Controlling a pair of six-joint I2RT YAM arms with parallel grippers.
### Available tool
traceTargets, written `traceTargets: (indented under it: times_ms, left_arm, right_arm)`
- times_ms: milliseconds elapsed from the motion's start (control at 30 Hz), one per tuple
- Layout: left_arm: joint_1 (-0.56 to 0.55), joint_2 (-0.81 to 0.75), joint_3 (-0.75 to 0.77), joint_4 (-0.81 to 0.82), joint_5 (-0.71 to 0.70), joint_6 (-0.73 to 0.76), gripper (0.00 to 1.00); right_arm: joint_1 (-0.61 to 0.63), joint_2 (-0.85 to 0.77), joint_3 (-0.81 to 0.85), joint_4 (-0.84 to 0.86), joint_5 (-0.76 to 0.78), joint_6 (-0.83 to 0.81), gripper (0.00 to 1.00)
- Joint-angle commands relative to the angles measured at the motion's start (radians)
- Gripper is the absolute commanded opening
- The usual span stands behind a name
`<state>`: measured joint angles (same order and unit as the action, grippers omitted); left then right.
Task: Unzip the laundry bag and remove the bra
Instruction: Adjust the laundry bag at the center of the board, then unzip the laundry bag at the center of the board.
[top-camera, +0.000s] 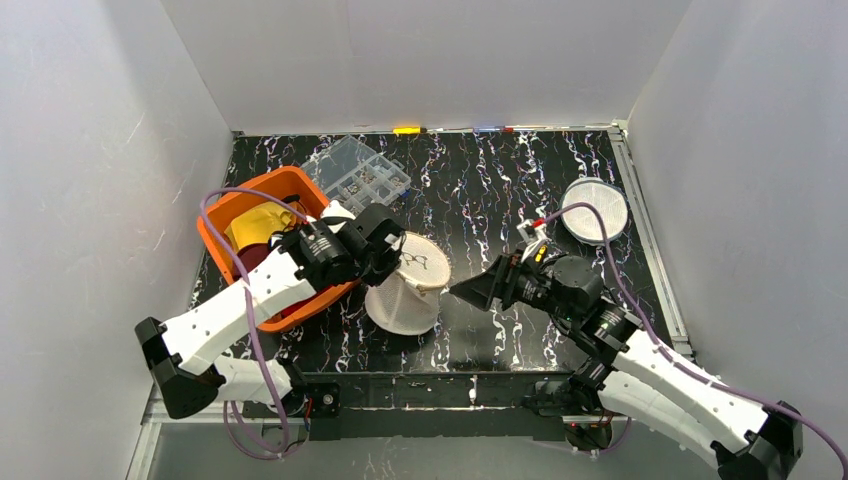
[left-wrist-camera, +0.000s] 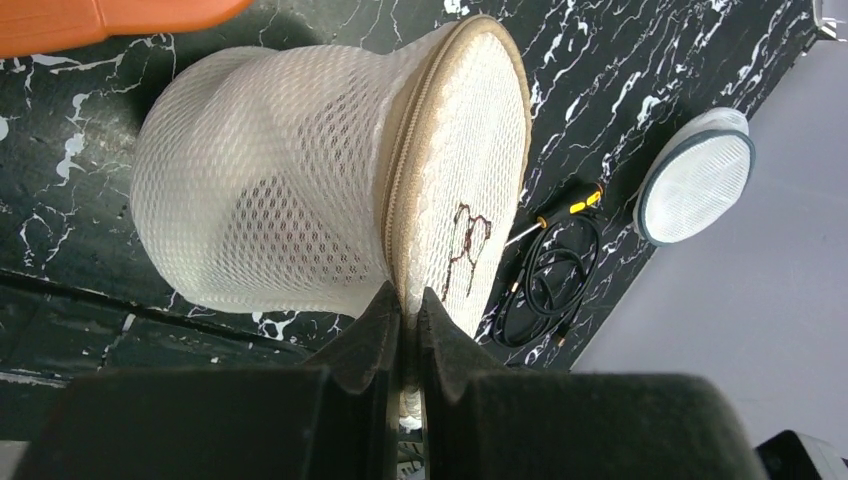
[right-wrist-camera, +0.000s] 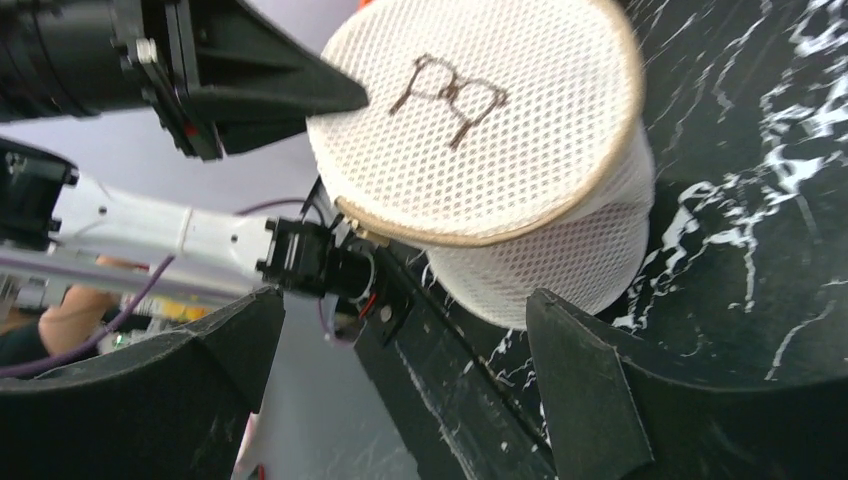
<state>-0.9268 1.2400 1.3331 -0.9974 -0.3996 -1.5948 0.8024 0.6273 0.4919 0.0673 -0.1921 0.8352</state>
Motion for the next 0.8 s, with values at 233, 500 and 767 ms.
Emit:
traceTargets:
  times_ms: [233, 500, 767]
  left_arm:
    - [-0.003, 0.007, 0.067, -0.021, 0.001, -0.099, 0.00]
    - [-0.003, -0.038, 0.015, 0.094, 0.025, -0.116, 0.00]
    - [-0.003, -0.077, -0.012, 0.131, 0.027, -0.116, 0.00]
  right_arm:
    - [0.058, 0.065, -0.030, 0.303, -0.104, 0.046, 0.87]
    - [0.117, 0.132, -0.046, 0.419, -0.072, 0.041, 0.74]
    - [0.156, 0.181, -0.044, 0.458, -0.011, 0.035, 0.72]
